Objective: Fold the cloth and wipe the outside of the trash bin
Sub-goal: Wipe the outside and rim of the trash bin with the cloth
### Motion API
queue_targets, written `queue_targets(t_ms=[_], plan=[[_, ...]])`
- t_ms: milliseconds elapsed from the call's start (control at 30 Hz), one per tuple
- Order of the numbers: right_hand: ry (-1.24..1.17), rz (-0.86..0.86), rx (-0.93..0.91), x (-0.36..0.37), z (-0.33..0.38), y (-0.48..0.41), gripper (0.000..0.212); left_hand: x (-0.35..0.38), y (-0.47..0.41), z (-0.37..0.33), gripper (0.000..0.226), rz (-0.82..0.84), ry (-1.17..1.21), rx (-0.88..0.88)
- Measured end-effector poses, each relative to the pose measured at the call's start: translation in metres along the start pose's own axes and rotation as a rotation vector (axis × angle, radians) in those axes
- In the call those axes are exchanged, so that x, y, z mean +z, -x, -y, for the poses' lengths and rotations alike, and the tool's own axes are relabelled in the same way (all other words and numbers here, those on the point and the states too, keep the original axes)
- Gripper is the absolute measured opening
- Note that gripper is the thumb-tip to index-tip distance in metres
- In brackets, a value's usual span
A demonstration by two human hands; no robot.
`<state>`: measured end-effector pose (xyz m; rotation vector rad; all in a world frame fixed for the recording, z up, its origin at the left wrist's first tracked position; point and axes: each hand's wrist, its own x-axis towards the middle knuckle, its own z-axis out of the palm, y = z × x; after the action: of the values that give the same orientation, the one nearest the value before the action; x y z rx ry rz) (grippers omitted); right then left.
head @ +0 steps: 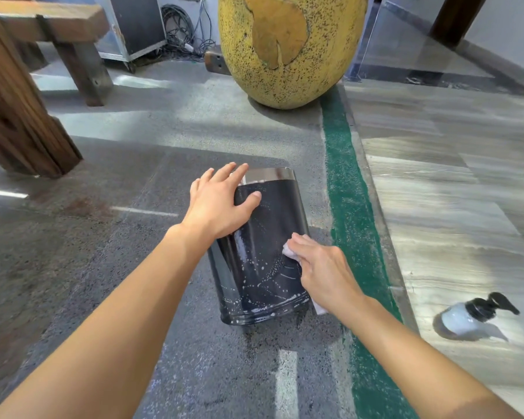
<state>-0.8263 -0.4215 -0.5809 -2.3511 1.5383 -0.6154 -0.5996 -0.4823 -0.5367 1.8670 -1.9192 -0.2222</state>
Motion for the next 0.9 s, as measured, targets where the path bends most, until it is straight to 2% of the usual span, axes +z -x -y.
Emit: queue_targets(t_ms=[133, 300, 433, 567, 633, 733, 900], plan=[[0.002, 0.063, -0.029, 0.009, -0.009, 0.038, 0.041, -0.001, -0.001, 0.003, 0.076, 0.008, 0.003, -0.010], [0.037, 0.191, -0.052, 0.019, -0.019, 0.082, 0.049, -0.006, 0.006, 0.003, 0.076, 0.020, -0.004, 0.031], [0.002, 0.172, 0.000, 0.014, -0.020, 0.089, 0.050, -0.012, 0.013, 0.000, 0.074, 0.037, -0.020, 0.074], [-0.115, 0.037, 0.100, -0.008, -0.015, 0.070, 0.045, -0.017, 0.030, 0.008, 0.071, 0.006, 0.086, 0.134], [-0.212, -0.059, 0.154, -0.024, -0.008, 0.053, 0.045, -0.018, 0.038, 0.010, 0.068, -0.037, 0.071, 0.237], [-0.234, -0.228, 0.125, -0.044, 0.003, 0.027, 0.043, -0.017, 0.043, 0.000, 0.063, -0.080, -0.005, 0.316], [-0.207, -0.339, 0.087, -0.064, 0.017, 0.000, 0.042, -0.013, 0.040, -0.032, 0.065, 0.020, 0.070, 0.312]])
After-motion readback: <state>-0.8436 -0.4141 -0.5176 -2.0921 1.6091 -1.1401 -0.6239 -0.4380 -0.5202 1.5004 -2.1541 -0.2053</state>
